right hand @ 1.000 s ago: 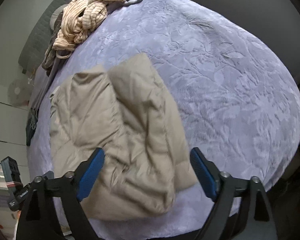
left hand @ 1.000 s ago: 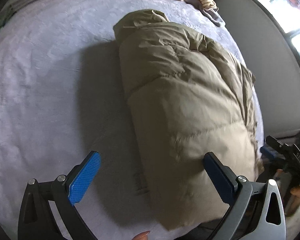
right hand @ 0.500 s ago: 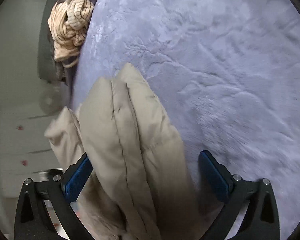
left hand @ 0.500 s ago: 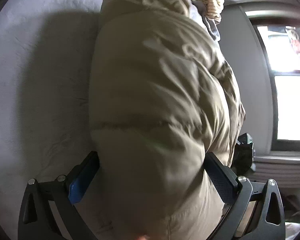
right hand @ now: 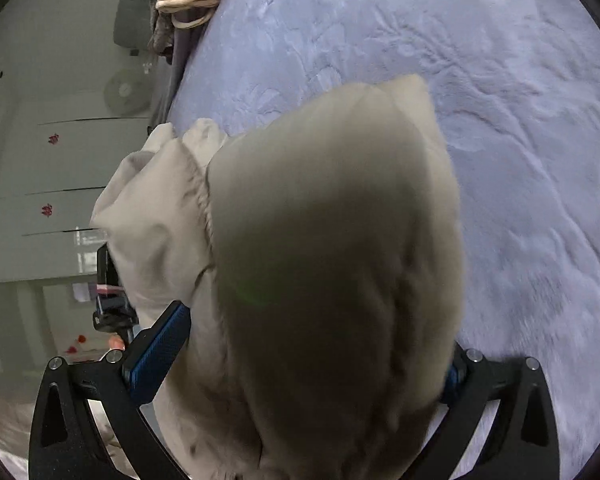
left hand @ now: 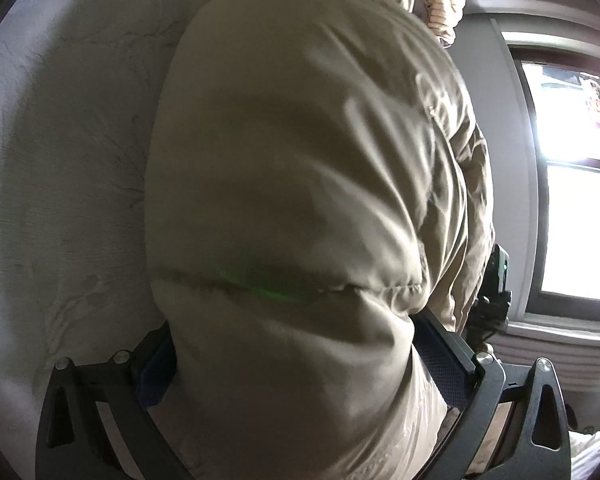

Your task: Fold large clothes

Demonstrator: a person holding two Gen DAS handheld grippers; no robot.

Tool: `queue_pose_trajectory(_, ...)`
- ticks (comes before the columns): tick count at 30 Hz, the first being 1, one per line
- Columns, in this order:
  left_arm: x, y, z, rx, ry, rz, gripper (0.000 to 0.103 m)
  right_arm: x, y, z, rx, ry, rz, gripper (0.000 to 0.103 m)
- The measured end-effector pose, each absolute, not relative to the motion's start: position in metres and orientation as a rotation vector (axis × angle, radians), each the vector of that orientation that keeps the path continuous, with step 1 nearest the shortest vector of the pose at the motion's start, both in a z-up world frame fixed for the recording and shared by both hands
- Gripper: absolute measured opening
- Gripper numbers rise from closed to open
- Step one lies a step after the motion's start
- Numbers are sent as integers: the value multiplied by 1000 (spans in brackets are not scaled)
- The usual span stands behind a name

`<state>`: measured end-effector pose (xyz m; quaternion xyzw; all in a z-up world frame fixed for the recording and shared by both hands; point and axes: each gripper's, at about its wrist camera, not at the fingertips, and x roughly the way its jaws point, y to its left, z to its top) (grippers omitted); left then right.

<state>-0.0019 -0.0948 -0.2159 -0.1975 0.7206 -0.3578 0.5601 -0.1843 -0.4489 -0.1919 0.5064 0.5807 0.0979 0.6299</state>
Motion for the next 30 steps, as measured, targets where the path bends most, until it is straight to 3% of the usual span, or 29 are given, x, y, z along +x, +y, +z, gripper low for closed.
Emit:
queue_pose_trajectory(9, 3, -110, -213, -433, 1677, -884, 100, -162, -442, -199, 1205, 1370, 168, 99)
queue_pose_trajectory(11, 2, -113, -206, -399, 1662, -909, 95, -163, -440, -194, 1200, 1378, 133, 77)
queue_pose_trajectory(13, 2, -112, -197, -373, 1651, -943, 89, -163, -435, -182, 1192, 1352, 110, 62)
queue_pose_trajectory(16, 11, -110, -180, -372, 1637, -997, 81, -157, -427, -160, 1180, 1309, 83, 50)
queue_pose_trajectory(22, 54, -88, -136, -394, 1515, -1033, 81, -121, -407, -123, 1190, 1213, 115, 48)
queue_pose_trajectory(30, 153, -43, -114, -396, 1373, -932, 81, 7, -371, -113, 1119, 1175, 222, 47)
